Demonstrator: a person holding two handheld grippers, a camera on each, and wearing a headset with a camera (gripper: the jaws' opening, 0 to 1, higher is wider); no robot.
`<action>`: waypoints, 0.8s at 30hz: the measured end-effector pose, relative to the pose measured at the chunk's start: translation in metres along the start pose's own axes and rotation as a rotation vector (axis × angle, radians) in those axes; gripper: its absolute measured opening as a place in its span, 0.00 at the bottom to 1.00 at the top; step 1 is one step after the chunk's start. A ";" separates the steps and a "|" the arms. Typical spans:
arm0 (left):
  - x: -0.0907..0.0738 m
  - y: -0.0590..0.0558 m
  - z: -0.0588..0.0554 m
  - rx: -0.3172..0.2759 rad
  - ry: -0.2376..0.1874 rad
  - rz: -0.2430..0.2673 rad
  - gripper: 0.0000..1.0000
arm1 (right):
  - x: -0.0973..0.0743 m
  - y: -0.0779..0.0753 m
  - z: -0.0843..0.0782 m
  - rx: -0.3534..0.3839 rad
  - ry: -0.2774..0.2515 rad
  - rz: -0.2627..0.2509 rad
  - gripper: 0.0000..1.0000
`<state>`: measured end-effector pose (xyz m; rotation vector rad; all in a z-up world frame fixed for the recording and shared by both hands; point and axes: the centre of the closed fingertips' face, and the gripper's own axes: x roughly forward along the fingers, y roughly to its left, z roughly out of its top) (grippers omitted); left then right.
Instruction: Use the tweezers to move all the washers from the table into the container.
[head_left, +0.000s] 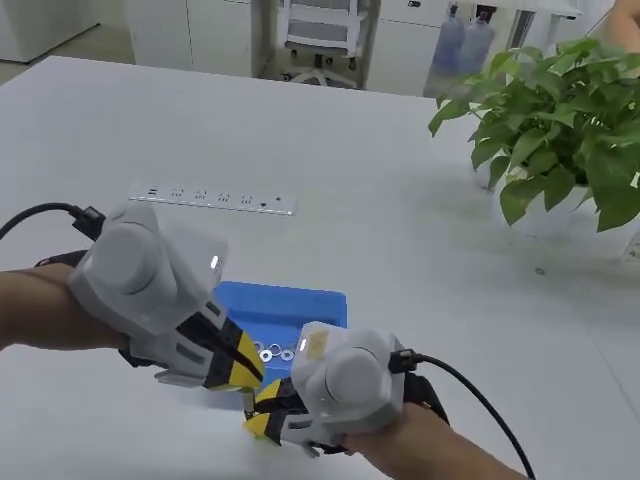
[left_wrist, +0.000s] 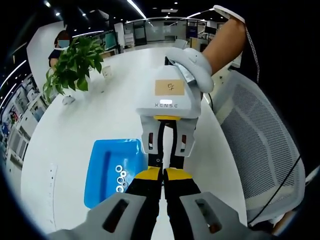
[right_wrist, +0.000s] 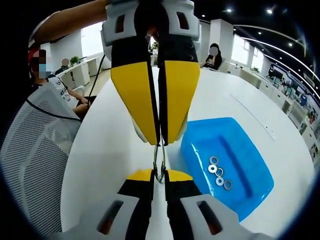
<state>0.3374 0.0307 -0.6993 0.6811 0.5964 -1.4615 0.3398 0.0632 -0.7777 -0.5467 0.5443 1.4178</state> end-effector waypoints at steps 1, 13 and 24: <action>-0.001 0.000 0.000 0.001 0.000 0.001 0.05 | -0.001 0.000 0.001 0.008 0.000 0.001 0.10; -0.016 0.004 0.013 0.018 -0.004 0.007 0.05 | -0.013 -0.004 0.018 0.006 -0.024 -0.025 0.09; -0.027 0.010 0.024 0.040 -0.003 0.017 0.05 | -0.023 -0.013 0.030 -0.009 -0.027 -0.045 0.09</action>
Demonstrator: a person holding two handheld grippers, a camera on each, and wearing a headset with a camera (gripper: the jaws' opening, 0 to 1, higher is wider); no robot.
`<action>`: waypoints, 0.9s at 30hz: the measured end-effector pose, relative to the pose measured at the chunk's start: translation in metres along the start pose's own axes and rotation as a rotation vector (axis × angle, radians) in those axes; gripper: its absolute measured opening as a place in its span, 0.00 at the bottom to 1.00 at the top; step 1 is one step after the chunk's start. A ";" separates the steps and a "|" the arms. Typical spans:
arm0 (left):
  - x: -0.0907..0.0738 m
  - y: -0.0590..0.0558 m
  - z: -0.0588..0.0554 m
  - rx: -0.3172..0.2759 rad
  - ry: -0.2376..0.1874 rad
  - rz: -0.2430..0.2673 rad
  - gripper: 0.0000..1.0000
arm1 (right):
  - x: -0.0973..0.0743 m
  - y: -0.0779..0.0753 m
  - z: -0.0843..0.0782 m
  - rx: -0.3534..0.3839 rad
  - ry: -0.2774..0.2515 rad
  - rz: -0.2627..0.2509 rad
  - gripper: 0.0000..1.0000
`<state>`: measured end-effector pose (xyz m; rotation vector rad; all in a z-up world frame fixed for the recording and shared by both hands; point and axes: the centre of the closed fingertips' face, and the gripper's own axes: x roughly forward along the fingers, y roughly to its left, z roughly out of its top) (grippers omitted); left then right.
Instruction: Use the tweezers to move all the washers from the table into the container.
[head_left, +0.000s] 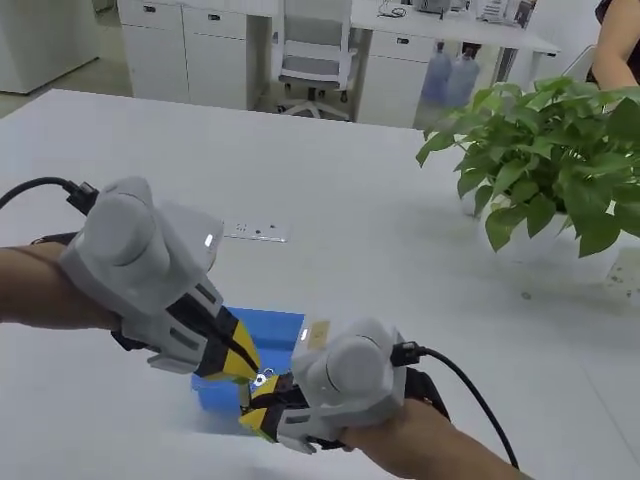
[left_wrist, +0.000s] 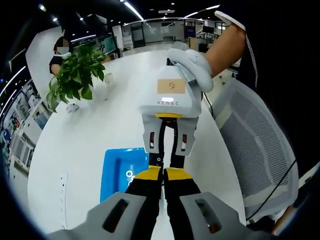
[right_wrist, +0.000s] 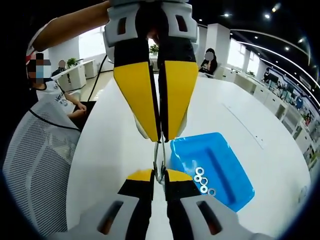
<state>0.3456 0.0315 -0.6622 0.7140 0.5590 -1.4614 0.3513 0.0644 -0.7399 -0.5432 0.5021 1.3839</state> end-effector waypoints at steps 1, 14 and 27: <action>-0.001 0.001 0.001 0.002 0.000 0.001 0.05 | -0.001 -0.001 0.001 -0.001 -0.001 -0.002 0.09; -0.009 0.015 0.010 0.021 -0.006 0.024 0.05 | -0.009 -0.018 0.012 -0.016 -0.002 -0.029 0.09; -0.009 0.037 0.014 0.036 -0.011 0.043 0.05 | -0.012 -0.042 0.014 -0.019 0.001 -0.052 0.09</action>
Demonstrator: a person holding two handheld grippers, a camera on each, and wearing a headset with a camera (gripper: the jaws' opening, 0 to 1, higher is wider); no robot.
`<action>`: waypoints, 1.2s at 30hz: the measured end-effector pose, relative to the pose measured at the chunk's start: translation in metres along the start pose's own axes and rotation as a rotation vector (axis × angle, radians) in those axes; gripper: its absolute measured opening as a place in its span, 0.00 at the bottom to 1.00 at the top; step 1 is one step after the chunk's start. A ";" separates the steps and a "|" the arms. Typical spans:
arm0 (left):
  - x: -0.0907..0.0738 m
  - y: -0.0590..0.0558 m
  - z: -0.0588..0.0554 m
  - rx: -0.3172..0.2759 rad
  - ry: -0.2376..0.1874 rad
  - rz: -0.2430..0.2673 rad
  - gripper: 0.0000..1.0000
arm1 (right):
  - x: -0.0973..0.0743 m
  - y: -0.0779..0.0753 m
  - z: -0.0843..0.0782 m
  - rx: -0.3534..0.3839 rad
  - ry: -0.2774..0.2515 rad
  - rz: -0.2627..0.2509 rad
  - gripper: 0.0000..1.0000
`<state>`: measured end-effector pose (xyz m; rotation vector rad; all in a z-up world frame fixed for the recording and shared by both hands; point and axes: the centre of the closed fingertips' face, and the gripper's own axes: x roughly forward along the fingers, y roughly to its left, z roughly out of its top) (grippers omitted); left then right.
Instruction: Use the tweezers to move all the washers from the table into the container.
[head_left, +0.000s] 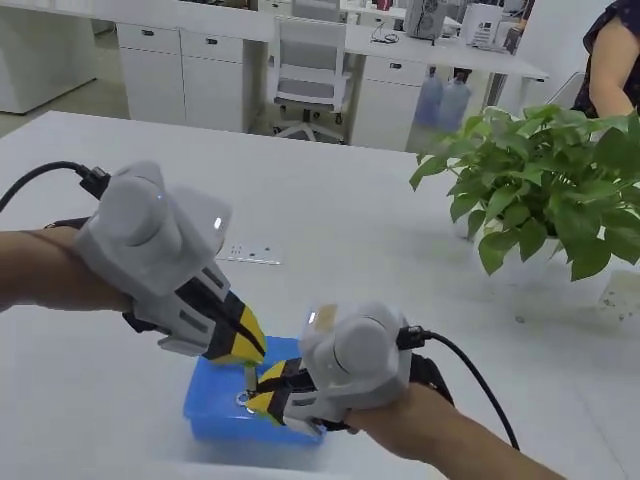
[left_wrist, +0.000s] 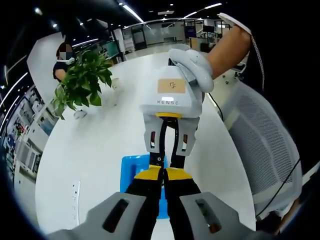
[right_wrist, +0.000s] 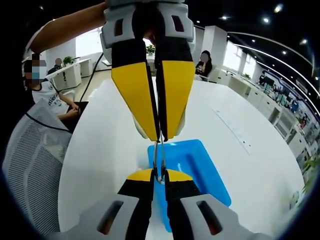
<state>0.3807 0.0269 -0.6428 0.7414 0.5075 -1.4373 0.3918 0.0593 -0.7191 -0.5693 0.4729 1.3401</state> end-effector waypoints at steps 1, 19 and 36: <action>0.000 0.001 0.000 0.001 0.000 0.001 0.05 | 0.000 -0.002 0.000 0.000 0.000 -0.001 0.09; 0.020 0.023 -0.016 -0.006 0.015 0.009 0.05 | 0.016 -0.022 -0.018 0.018 0.008 0.005 0.10; 0.038 0.029 -0.037 -0.035 0.021 -0.005 0.05 | 0.034 -0.027 -0.038 0.018 0.042 0.037 0.10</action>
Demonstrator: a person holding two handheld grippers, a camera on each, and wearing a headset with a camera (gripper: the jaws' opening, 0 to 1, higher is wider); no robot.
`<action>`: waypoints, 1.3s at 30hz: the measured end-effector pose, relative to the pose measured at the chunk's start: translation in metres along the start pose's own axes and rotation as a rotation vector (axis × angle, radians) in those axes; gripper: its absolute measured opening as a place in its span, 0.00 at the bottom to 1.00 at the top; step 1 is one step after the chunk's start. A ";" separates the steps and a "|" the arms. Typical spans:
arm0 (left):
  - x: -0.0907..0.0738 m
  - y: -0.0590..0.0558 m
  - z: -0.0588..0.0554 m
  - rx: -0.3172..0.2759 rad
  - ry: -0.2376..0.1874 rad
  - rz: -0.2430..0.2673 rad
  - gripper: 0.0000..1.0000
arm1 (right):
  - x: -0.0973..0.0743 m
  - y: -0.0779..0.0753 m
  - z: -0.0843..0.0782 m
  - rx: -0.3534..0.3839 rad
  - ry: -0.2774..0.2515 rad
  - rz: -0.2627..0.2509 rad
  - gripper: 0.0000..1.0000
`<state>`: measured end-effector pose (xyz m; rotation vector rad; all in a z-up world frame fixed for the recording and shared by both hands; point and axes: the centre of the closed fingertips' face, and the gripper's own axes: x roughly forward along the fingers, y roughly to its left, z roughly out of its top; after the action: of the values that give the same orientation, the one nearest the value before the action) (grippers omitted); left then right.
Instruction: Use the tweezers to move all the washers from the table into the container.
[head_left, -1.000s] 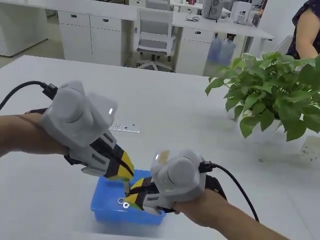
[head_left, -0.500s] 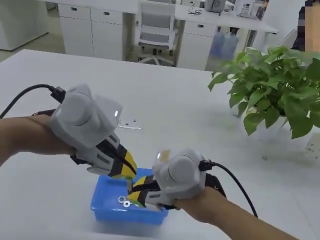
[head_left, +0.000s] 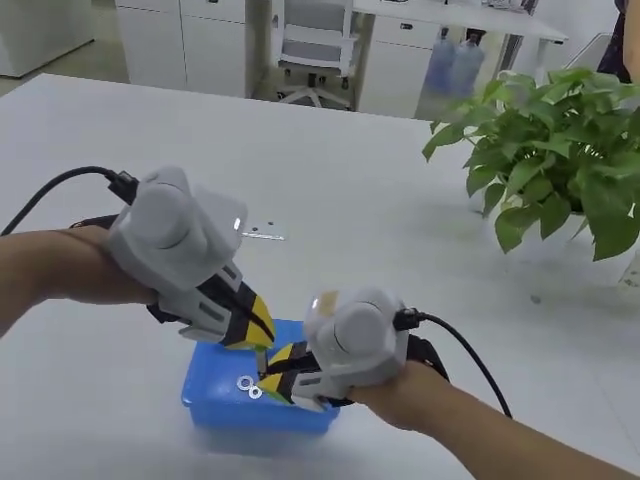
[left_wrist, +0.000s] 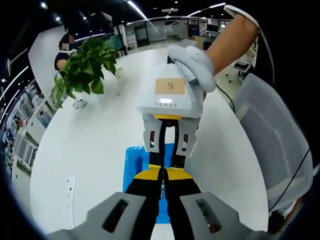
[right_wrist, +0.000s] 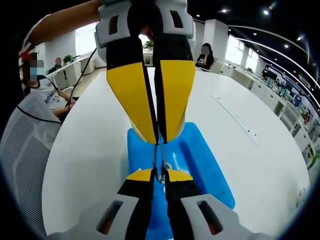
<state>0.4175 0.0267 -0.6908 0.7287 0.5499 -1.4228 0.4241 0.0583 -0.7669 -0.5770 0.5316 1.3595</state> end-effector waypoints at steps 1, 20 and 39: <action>0.001 0.000 -0.001 -0.002 0.001 -0.002 0.05 | 0.001 0.000 -0.001 0.001 0.002 0.003 0.10; 0.010 0.003 -0.012 -0.025 0.000 -0.013 0.05 | 0.012 -0.003 -0.013 0.028 0.019 0.027 0.10; 0.009 0.001 -0.006 -0.018 -0.007 -0.017 0.05 | 0.006 -0.001 -0.011 0.024 0.014 0.025 0.11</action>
<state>0.4199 0.0251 -0.7008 0.7060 0.5639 -1.4335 0.4260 0.0555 -0.7787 -0.5622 0.5674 1.3721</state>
